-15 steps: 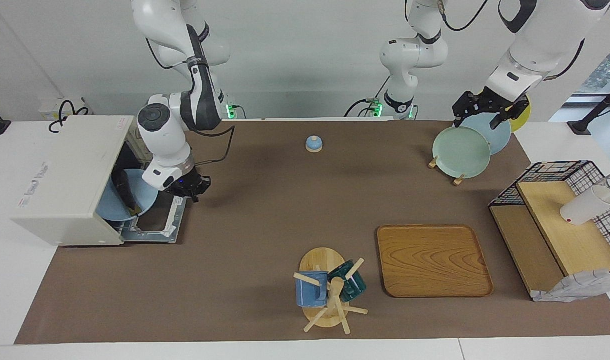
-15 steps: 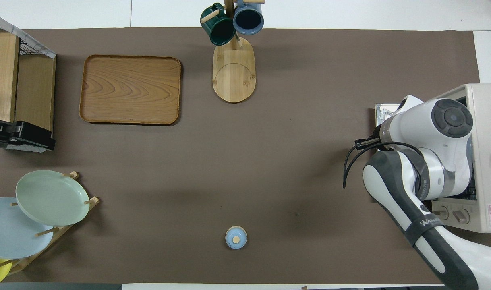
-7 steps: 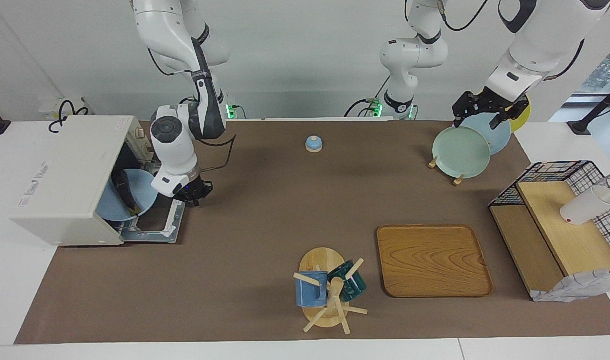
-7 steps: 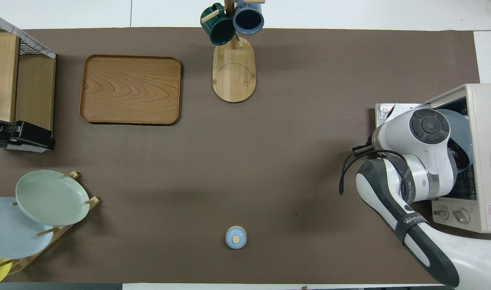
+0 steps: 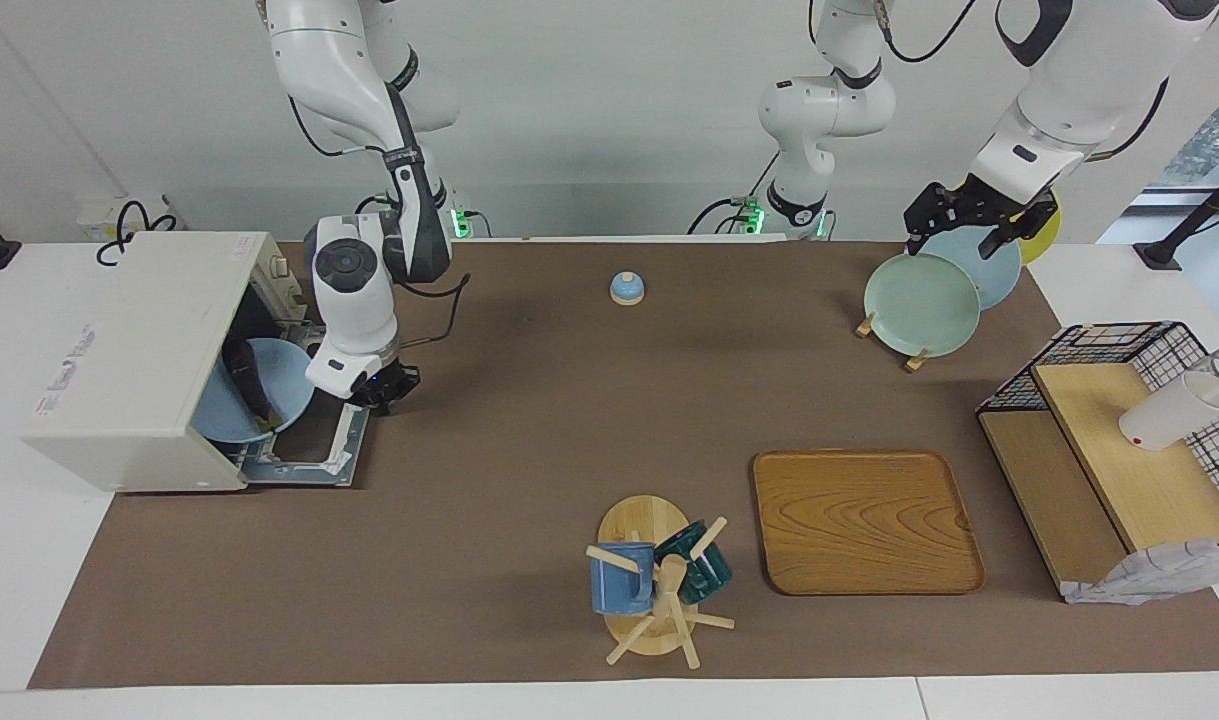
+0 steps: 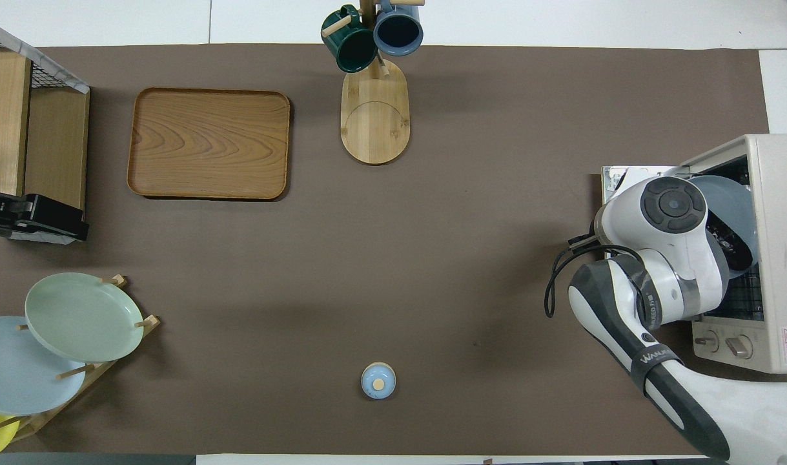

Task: Put eggplant into oven
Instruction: 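Push the oven door upward with the right gripper to close it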

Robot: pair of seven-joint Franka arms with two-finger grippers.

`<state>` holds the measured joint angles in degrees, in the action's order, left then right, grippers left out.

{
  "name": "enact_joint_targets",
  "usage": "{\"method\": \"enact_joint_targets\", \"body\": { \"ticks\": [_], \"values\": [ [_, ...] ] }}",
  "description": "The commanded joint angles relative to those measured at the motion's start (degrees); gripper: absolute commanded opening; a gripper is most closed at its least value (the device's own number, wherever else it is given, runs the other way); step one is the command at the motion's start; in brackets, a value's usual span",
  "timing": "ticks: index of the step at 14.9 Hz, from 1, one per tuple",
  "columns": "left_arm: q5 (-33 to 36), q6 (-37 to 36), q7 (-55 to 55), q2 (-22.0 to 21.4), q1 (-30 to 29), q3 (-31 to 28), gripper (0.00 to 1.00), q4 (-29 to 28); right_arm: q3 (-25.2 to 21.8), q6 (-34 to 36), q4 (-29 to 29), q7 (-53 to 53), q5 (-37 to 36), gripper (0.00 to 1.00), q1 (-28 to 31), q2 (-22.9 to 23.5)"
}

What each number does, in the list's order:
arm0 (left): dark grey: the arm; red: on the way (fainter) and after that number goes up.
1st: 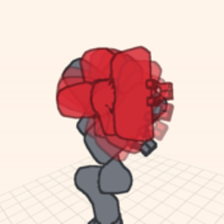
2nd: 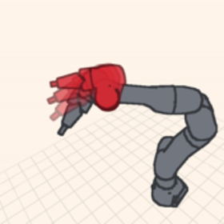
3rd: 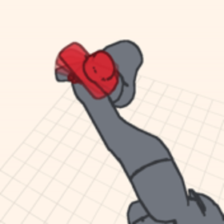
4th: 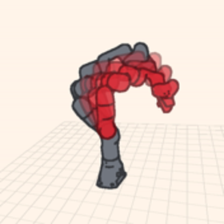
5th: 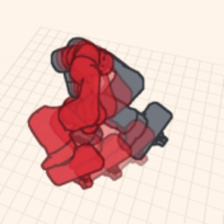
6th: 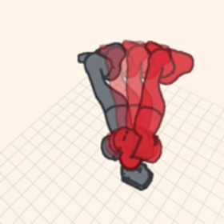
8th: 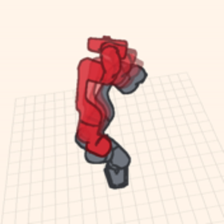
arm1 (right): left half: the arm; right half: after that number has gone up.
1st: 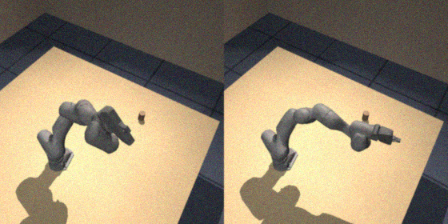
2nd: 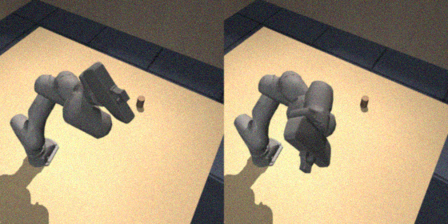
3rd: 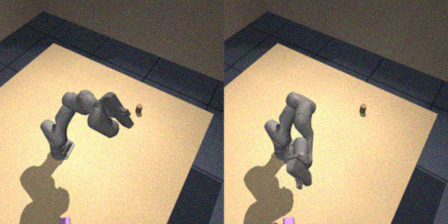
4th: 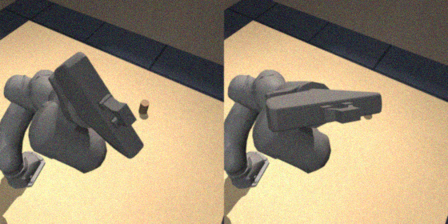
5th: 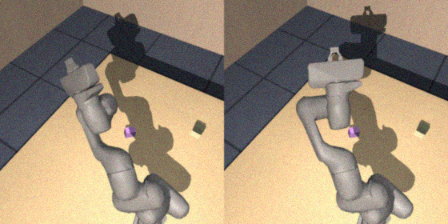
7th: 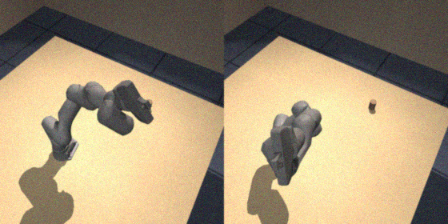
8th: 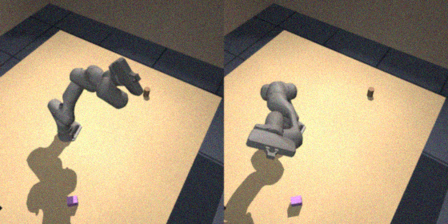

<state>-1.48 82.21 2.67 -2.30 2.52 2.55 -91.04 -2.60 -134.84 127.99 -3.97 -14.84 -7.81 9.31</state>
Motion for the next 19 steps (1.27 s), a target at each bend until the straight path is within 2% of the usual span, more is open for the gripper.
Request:
{"method": "enact_joint_targets", "body": {
  "ticks": [1,4,8,10,12,16,19],
  "values": [
    [-0.2,-1.2,-0.2,-0.3,-0.3,0.0,1.00,0.5,0.3,-0.3,0.5,2.3,-5.5,0.00,0.5,0.0],
    [-0.2,-1.2,-0.2,-0.3,-0.3,0.0,1.00,0.5,0.3,2.2,-0.5,2.3,-8.1,0.00,0.0,0.0],
    [-0.2,-1.2,-0.2,-0.3,-0.3,0.0,1.00,0.5,0.4,9.4,-5.9,-0.2,-10.1,0.00,0.3,-0.2],
    [-0.2,-1.2,-0.2,-0.3,-0.3,0.0,1.00,0.5,0.5,15.6,-11.3,-4.1,-9.5,0.00,0.9,-0.3],
    [-0.2,-1.2,-0.2,-0.3,-0.3,0.0,1.00,0.5,0.5,19.0,-14.4,-7.4,-9.1,0.00,2.4,-1.0],
    [-0.2,-1.2,-0.2,-0.3,-0.3,0.0,1.00,0.5,0.3,25.0,-17.2,-12.2,-6.3,0.00,5.3,-3.9],
    [-0.2,-1.2,-0.2,-0.3,-0.3,0.1,1.00,0.5,0.1,25.1,-17.7,-16.5,-4.1,0.00,7.7,-4.7]
  ]
}}
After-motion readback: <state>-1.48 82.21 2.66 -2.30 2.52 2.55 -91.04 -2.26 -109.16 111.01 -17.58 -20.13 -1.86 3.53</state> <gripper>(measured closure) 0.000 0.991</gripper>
